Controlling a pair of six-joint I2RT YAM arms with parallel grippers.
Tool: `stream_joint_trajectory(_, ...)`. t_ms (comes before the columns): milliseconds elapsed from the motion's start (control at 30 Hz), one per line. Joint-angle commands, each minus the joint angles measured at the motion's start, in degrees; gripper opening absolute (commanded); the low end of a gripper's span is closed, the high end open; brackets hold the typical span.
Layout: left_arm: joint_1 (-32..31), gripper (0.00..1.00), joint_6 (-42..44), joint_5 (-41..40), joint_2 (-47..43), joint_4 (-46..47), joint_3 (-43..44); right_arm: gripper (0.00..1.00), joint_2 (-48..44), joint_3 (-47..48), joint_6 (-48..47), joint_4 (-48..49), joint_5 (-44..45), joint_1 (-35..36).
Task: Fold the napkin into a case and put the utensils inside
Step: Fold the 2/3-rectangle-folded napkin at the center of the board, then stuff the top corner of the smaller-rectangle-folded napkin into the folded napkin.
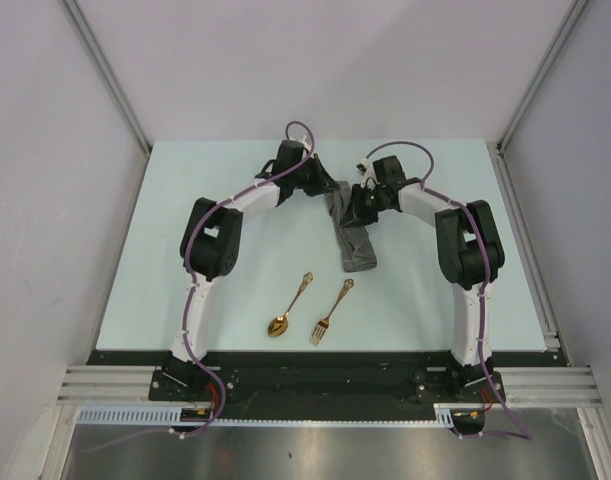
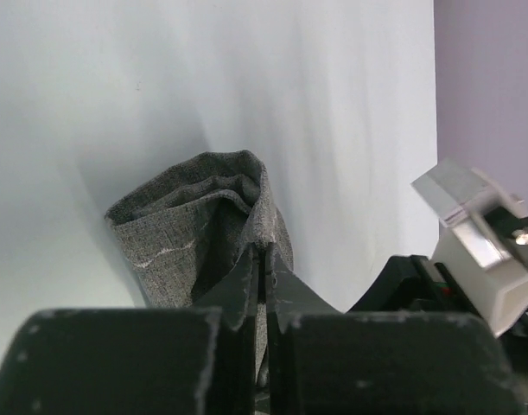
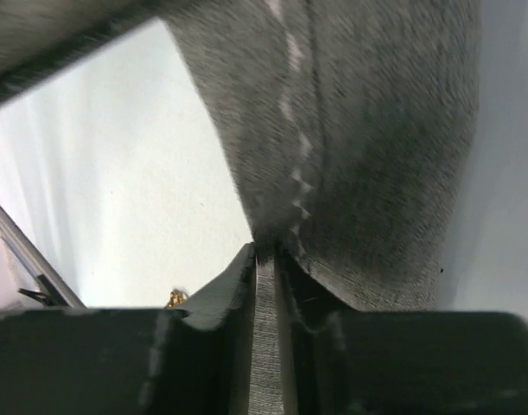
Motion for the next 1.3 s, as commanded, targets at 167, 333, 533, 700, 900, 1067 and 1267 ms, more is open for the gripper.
stream_joint_trajectory(167,-0.3,0.0,-1.3,2.4,-0.3,2.5,1.8,0.45,-3.1,5.3,-5.7,1.8,5.5,0.4)
stream_joint_trajectory(333,0.0,0.0,-2.2,3.4,0.0,3.6,1.0,0.52,-1.1,10.0,-8.5,-0.4,8.5,0.3)
stream_joint_trajectory(533,0.5,0.0,-4.2,4.6,0.3,4.8,0.2,0.53,2.2,14.1,-10.1,-0.1,8.1,0.3)
stream_joint_trajectory(700,0.9,0.0,-5.3,5.3,-0.3,5.9,-0.8,0.46,3.5,16.3,-11.2,-1.2,8.7,1.1)
stream_joint_trajectory(900,1.4,0.0,-5.5,5.8,0.1,6.2,-0.8,0.45,-0.3,14.1,-10.6,-6.2,9.2,0.6)
stream_joint_trajectory(1067,1.8,0.0,-5.7,5.7,0.3,6.5,-0.5,0.37,-4.0,8.0,-9.3,-4.7,6.9,0.1)
stream_joint_trajectory(1267,1.7,0.0,-6.0,6.0,0.3,7.2,-1.4,0.4,-5.7,10.2,-9.0,-3.3,7.8,-0.7)
